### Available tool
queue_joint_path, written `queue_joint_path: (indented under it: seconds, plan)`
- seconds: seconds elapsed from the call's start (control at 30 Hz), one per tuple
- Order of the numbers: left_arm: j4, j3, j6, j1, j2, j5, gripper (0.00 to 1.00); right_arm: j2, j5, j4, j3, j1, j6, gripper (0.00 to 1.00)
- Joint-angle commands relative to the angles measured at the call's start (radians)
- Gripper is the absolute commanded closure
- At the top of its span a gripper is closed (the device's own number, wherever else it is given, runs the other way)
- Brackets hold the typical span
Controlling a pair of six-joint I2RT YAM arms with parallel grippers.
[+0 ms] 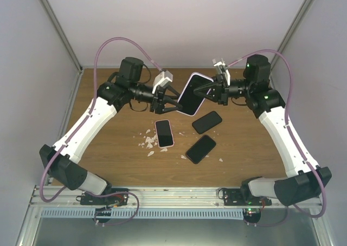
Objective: Take the phone out of the phone case
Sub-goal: Remove the phone case from the phone.
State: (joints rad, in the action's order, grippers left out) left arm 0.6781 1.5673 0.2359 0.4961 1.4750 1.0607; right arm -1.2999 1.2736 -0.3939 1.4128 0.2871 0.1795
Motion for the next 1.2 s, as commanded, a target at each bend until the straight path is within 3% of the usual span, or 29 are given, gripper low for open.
queue_joint_path:
  seconds: [0.0, 0.53, 0.8, 1.17]
  plan:
    - [-0.086, -0.03, -0.017, -0.025, -0.062, 0.051, 0.41, 0.025, 0.094, 0.148, 0.013, -0.026, 0.122, 1.0]
    - [-0.17, -0.143, -0.094, -0.053, -0.154, -0.02, 0.54, 0.057, 0.141, 0.3, -0.039, -0.033, 0.256, 1.0]
    - [-0.2, -0.148, -0.113, -0.052, -0.153, -0.013, 0.56, 0.057, 0.131, 0.311, -0.041, -0.032, 0.27, 0.99]
    - [-0.204, -0.143, -0.139, -0.053, -0.139, -0.217, 0.74, 0.063, 0.138, 0.326, -0.043, -0.016, 0.271, 1.0]
